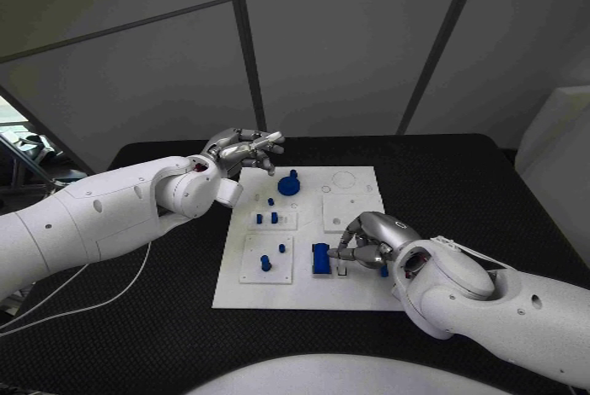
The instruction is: Assemble the parts on the task board
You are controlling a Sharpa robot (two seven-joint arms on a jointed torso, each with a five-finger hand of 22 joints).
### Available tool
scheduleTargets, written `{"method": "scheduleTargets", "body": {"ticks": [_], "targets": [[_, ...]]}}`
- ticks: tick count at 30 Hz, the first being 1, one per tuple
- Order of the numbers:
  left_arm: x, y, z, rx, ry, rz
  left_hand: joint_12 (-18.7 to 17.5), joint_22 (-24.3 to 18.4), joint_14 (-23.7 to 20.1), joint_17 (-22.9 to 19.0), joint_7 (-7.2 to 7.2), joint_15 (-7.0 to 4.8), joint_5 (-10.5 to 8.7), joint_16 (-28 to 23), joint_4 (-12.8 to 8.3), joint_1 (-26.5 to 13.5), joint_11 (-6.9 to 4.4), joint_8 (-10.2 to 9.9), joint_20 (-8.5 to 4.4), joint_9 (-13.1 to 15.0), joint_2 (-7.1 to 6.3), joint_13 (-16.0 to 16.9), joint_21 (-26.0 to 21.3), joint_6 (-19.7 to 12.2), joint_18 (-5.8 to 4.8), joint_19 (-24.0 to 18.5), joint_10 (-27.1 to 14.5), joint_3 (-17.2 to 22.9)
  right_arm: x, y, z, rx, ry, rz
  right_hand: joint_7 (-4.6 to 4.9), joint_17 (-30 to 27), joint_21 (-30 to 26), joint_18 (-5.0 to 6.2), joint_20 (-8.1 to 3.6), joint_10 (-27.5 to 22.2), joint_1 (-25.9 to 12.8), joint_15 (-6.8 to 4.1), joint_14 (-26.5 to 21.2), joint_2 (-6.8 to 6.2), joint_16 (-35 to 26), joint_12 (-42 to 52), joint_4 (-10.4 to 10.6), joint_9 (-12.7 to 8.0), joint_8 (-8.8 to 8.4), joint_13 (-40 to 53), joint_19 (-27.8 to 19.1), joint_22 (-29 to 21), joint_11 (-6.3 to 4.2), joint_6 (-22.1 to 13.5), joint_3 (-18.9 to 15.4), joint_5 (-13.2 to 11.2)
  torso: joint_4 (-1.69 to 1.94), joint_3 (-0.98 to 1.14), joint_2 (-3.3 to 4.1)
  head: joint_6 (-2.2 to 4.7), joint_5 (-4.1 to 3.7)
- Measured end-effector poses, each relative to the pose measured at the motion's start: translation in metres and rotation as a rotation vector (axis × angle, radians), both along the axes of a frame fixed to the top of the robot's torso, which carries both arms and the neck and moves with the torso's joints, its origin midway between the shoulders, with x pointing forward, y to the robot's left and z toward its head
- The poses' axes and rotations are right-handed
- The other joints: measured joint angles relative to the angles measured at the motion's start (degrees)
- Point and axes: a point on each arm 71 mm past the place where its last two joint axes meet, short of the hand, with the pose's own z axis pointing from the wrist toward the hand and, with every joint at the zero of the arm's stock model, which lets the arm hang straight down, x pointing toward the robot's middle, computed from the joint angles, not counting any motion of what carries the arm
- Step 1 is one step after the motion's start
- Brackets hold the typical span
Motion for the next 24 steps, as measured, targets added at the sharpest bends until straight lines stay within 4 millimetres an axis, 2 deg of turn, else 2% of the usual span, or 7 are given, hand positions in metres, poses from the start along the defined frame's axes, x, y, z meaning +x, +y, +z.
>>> {"method": "scheduleTargets", "body": {"ticks": [3,7,13,19,22,24], "targets": [[0.000,0.001,0.000,0.001,0.000,0.002,0.00,0.00,0.00,0.00,0.00,0.00,0.00,0.00,0.00,-0.01,-0.02,0.00,0.00,0.00,-0.01,0.00,0.00,0.00,0.00,0.00,-0.02,0.00,0.002,-0.017,0.007,0.015,-0.025,-0.034,0.52,0.00,0.00,0.00,0.00,0.01,0.00,0.00,0.00,0.00,0.00,0.05,0.47,-0.37,-1.29,0.07,0.00,0.00,0.02,-1.28,-0.60,0.40,-0.08,-0.01,-0.03,-0.07,-0.07],[0.000,0.001,0.000,0.001,0.000,0.002,0.00,0.00,-0.07,0.00,0.00,0.07,0.00,0.00,0.00,-0.01,-0.02,0.00,0.00,0.00,-0.01,0.00,0.00,0.00,0.00,0.00,-0.02,0.00,0.003,-0.043,0.012,0.009,-0.037,-0.075,1.15,0.00,0.00,0.00,0.00,0.25,0.30,0.00,0.00,0.30,0.00,0.45,0.31,-0.81,-2.75,0.81,0.00,0.00,0.70,-2.10,-0.76,0.52,-0.13,-0.03,-0.05,-0.34,-0.50],[0.000,0.000,0.000,0.000,0.000,0.000,0.00,-0.06,-0.20,-0.06,-0.20,0.20,0.00,0.00,-0.17,-0.01,-0.02,0.22,0.00,0.00,-0.01,0.00,0.00,-0.20,0.00,0.00,-0.02,-0.17,0.004,-0.073,0.012,-0.024,-0.036,-0.122,1.24,-0.01,0.00,0.00,0.00,0.39,1.43,0.32,-0.11,0.37,0.00,1.32,0.15,-0.93,-3.48,1.63,0.00,0.00,1.05,-2.19,-0.92,0.51,-0.16,-0.08,-0.08,-0.47,-1.42],[0.000,-0.001,-0.001,0.000,0.001,-0.001,0.00,-0.06,-0.20,-0.06,-0.20,0.20,0.00,0.00,-0.16,-0.01,-0.02,0.22,0.00,0.00,-0.01,0.00,0.00,-0.20,0.00,0.00,-0.02,-0.16,0.005,-0.085,0.010,-0.055,-0.036,-0.135,1.24,-0.01,0.00,-0.01,0.00,0.59,1.44,0.43,0.01,0.36,0.22,1.67,0.08,-0.93,-3.48,2.06,0.00,0.00,1.26,-2.19,-0.99,0.72,-0.55,0.01,-0.11,-0.73,-1.68],[0.001,-0.001,-0.001,0.000,0.001,-0.001,0.00,-0.06,-0.20,-0.05,-0.20,0.20,0.00,0.00,-0.16,-0.01,-0.02,0.22,0.00,0.00,-0.01,0.00,0.00,-0.19,0.00,0.00,-0.02,-0.16,0.003,-0.085,0.005,-0.069,-0.024,-0.126,0.82,-0.01,0.00,0.00,0.00,0.63,2.88,0.43,0.01,0.53,0.22,2.53,-0.16,-0.90,-3.81,2.51,0.00,0.00,1.24,-1.77,-1.23,2.72,-0.70,0.04,-0.14,-0.89,-1.92],[0.001,-0.001,-0.001,-0.001,0.001,-0.001,0.00,-0.06,-0.20,-0.05,-0.20,0.20,0.00,0.00,-0.16,-0.01,-0.02,0.22,0.00,0.00,-0.01,0.00,0.00,-0.19,-0.01,0.00,-0.02,-0.16,0.000,-0.084,0.000,-0.078,-0.009,-0.119,1.03,-0.01,0.00,0.00,0.00,0.95,3.17,0.43,0.01,0.29,0.46,2.55,-0.16,-0.83,-3.85,2.51,0.00,0.00,1.55,-1.56,-1.23,3.47,-0.74,0.04,-0.16,-1.00,-2.05]]}}
